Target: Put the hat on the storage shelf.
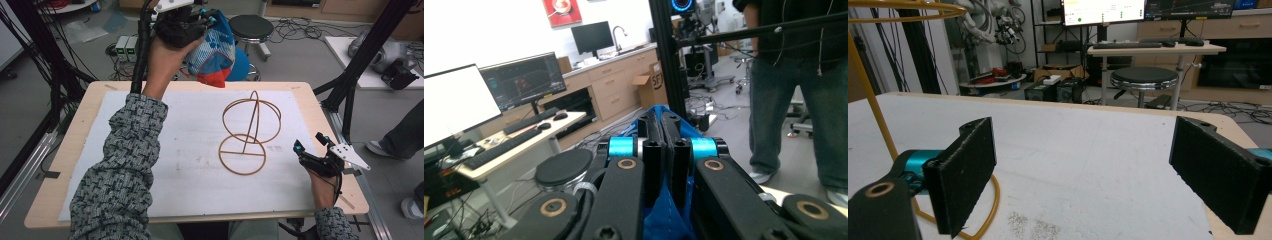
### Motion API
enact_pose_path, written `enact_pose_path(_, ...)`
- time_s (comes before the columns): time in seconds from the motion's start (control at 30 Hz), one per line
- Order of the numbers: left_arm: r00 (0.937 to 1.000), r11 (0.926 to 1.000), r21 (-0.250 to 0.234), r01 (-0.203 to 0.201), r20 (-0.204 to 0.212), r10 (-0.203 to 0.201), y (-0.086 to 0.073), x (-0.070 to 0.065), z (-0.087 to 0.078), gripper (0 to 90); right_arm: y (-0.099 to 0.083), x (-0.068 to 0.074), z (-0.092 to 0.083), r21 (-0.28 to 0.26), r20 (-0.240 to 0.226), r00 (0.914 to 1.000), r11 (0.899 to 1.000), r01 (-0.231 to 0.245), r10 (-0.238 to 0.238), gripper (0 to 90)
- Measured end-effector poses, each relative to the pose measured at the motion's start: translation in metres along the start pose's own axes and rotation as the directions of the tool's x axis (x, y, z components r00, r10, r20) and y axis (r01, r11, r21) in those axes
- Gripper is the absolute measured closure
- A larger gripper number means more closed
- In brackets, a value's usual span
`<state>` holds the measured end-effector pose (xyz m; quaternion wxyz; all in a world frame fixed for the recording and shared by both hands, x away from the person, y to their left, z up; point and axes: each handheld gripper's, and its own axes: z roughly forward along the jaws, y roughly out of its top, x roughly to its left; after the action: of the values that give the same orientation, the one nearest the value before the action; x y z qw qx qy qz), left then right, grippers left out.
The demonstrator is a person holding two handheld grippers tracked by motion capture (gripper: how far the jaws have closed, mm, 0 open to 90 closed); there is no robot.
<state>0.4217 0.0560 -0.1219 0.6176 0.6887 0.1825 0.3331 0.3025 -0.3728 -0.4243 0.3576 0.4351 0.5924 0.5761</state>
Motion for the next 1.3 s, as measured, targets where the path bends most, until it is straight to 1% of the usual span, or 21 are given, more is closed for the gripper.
enact_pose_path(0.07, 0.9999, 1.0, -0.001, -0.009, 0.005, 0.009, 0.003, -0.003, 0.003, 88.4, 0.0, 0.0, 0.0, 0.0, 0.0, 1.0, 1.0, 0.002, -0.002, 10.7)
enact_pose_path(0.13, 0.9999, 0.9999, -0.003, -0.01, 0.008, 0.01, 0.004, -0.004, 0.005, 88.4, 0.0, 0.0, -0.001, -0.003, 0.0, 1.0, 1.0, 0.004, -0.004, 10.7)
enact_pose_path(0.37, 0.9987, 0.9999, -0.013, -0.006, 0.05, 0.007, 0.008, -0.016, 0.016, 88.4, 0.0, -0.002, -0.004, -0.005, 0.004, 1.0, 1.0, 0.004, -0.004, 10.8)
enact_pose_path(0.47, 0.9977, 0.9999, -0.006, -0.009, 0.067, 0.009, 0.008, -0.021, 0.019, 88.4, 0.0, -0.001, -0.005, -0.003, 0.006, 1.0, 1.0, 0.001, -0.001, 10.7)
enact_pose_path(0.53, 0.9974, 0.9999, 0.004, -0.014, 0.071, 0.014, 0.008, -0.024, 0.02, 88.4, 0.0, -0.002, -0.005, -0.007, 0.007, 1.0, 1.0, 0.005, -0.005, 10.7)
enact_pose_path(0.57, 0.9969, 1.0, 0.002, -0.008, 0.078, 0.008, 0.008, -0.025, 0.021, 88.4, 0.0, -0.002, -0.005, -0.007, 0.007, 1.0, 1.0, 0.004, -0.004, 10.7)
enact_pose_path(0.6, 0.9963, 1.0, 0.006, -0.008, 0.086, 0.007, 0.008, -0.025, 0.021, 88.4, 0.0, -0.001, -0.005, -0.002, 0.008, 1.0, 1.0, -0.001, 0.001, 10.8)
enact_pose_path(0.7, 0.996, 0.9999, 0.007, -0.009, 0.089, 0.008, 0.008, -0.027, 0.021, 88.4, 0.0, -0.002, -0.004, -0.004, 0.007, 0.9999, 1.0, 0.008, -0.008, 10.7)
enact_pose_path(0.73, 0.995, 1.0, 0.004, -0.001, 0.1, 0.001, 0.008, -0.028, 0.021, 88.4, 0.0, -0.002, -0.004, -0.002, 0.006, 0.9999, 1.0, 0.009, -0.009, 10.7)
enact_pose_path(0.83, 0.9947, 0.9999, 0.011, -0.008, 0.103, 0.007, 0.007, -0.029, 0.021, 88.4, 0.0, -0.001, -0.005, 0.0, 0.008, 1.0, 1.0, 0.004, -0.004, 10.7)
enact_pose_path(0.97, 0.9934, 0.9998, 0.018, -0.006, 0.115, 0.004, 0.004, -0.032, 0.02, 88.4, 0.0, -0.001, -0.004, -0.005, 0.008, 0.9999, 1.0, 0.008, -0.007, 10.7)
enact_pose_path(1.13, 0.9913, 0.9996, 0.029, 0.004, 0.131, -0.008, 0.002, -0.036, 0.019, 88.4, 0.0, -0.001, -0.004, 0.0, 0.005, 1.0, 1.0, 0.007, -0.007, 10.7)
enact_pose_path(1.17, 0.9905, 0.9992, 0.041, 0.005, 0.137, -0.011, -0.001, -0.038, 0.019, 88.4, 0.0, -0.001, -0.004, 0.0, 0.006, 1.0, 1.0, 0.007, -0.007, 10.7)
enact_pose_path(1.3, 0.9899, 0.9985, 0.052, 0.017, 0.14, -0.024, -0.005, -0.039, 0.019, 88.4, 0.0, -0.001, -0.004, 0.001, 0.007, 1.0, 1.0, 0.007, -0.007, 10.7)
